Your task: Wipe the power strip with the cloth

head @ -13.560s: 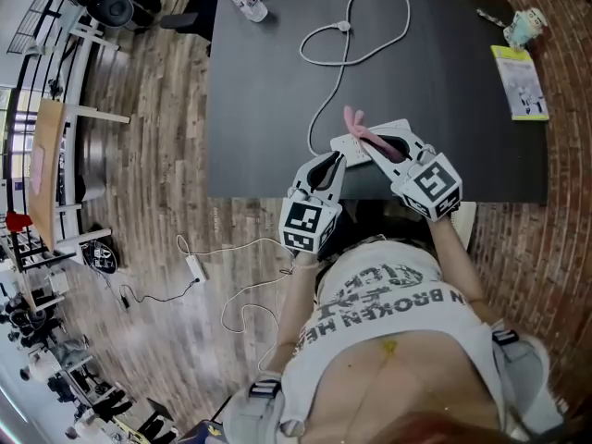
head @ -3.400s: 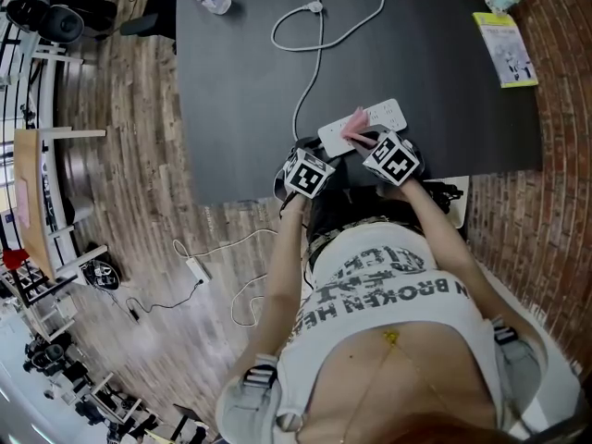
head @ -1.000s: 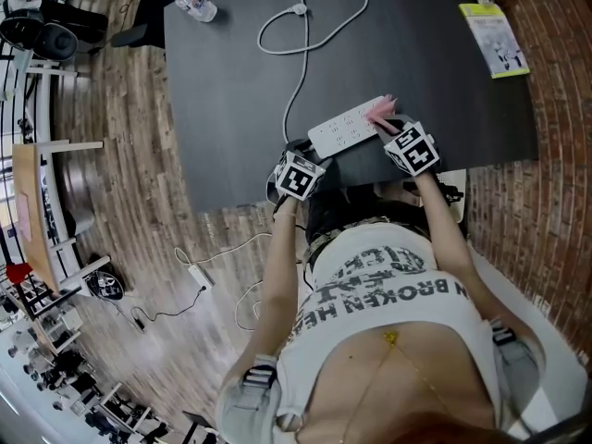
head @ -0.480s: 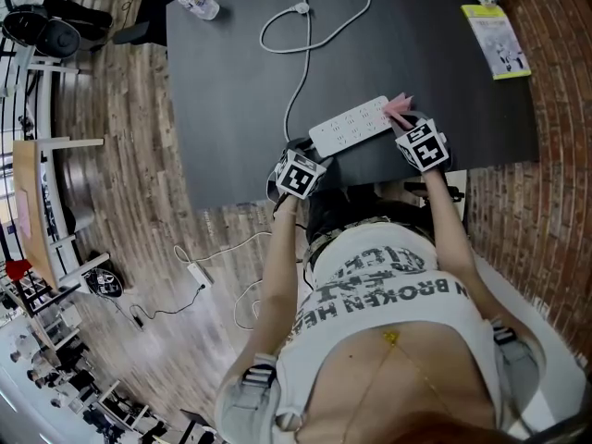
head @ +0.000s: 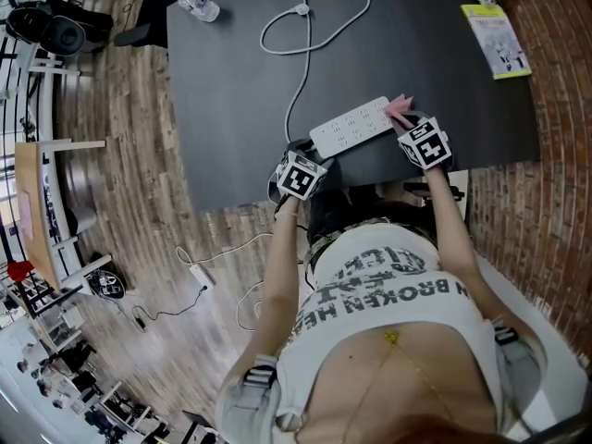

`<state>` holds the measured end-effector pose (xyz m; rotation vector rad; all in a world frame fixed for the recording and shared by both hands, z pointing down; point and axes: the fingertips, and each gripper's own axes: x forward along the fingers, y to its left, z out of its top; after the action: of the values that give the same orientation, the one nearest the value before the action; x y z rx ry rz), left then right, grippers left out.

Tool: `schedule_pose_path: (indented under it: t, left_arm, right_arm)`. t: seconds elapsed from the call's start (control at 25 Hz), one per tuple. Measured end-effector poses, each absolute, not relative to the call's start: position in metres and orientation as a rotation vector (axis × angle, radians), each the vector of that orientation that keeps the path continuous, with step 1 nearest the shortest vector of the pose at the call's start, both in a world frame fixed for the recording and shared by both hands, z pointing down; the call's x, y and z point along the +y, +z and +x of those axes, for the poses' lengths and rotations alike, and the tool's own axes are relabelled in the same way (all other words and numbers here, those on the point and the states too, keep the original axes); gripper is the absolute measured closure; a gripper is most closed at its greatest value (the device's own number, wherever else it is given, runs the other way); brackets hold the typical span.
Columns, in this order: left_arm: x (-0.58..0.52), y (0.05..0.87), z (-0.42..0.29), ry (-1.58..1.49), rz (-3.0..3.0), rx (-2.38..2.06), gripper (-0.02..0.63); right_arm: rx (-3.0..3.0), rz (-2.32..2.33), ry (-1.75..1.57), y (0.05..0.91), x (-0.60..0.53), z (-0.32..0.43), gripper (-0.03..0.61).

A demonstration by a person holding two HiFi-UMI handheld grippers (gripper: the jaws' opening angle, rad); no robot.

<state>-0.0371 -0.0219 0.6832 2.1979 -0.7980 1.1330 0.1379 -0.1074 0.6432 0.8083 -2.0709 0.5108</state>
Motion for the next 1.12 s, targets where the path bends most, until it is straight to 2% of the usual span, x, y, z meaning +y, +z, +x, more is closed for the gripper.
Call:
schedule_pose_path:
  t: [0.6, 0.72, 0.84, 0.88, 0.96, 1.0, 1.12]
  left_arm:
    - [-0.022, 0.671, -0.034, 1.140, 2.273, -0.882, 0.339]
    - [-0.022, 0.657, -0.027, 1.050, 2.318, -0.960, 0.345]
    - [-0.022, 0.632, -0.014, 0.937, 2.365, -0.994, 0.389]
    - [-0.023, 0.621, -0.010, 0.913, 2.377, -1.005, 0.431]
    - [-0.025, 0.605, -0.004, 0.863, 2.398, -1.039, 0.557]
    - [-0.026, 0.599, -0.001, 0.833, 2.407, -1.053, 0.587]
    - [-0.027, 0.583, 0.006, 0.758, 2.421, -1.084, 0.603]
  right_arm:
    - [-2.177, 0.696, 0.451, 0.632, -0.102, 0.124, 0.561]
    - [-2.286, 0.632, 0.431, 0.616, -0.096, 0.110, 0.561]
    - [-2.378, 0.504, 0.377, 0.604, -0.086, 0.092, 0.561]
    - [-2.408, 0.464, 0.362, 0.601, -0.083, 0.086, 0.561]
    - [-2.458, 0.401, 0.337, 0.593, -0.076, 0.076, 0.561]
    - [-2.478, 0.376, 0.323, 0.589, -0.073, 0.072, 0.561]
    - [-2.522, 0.320, 0.281, 0.579, -0.064, 0.063, 0.561]
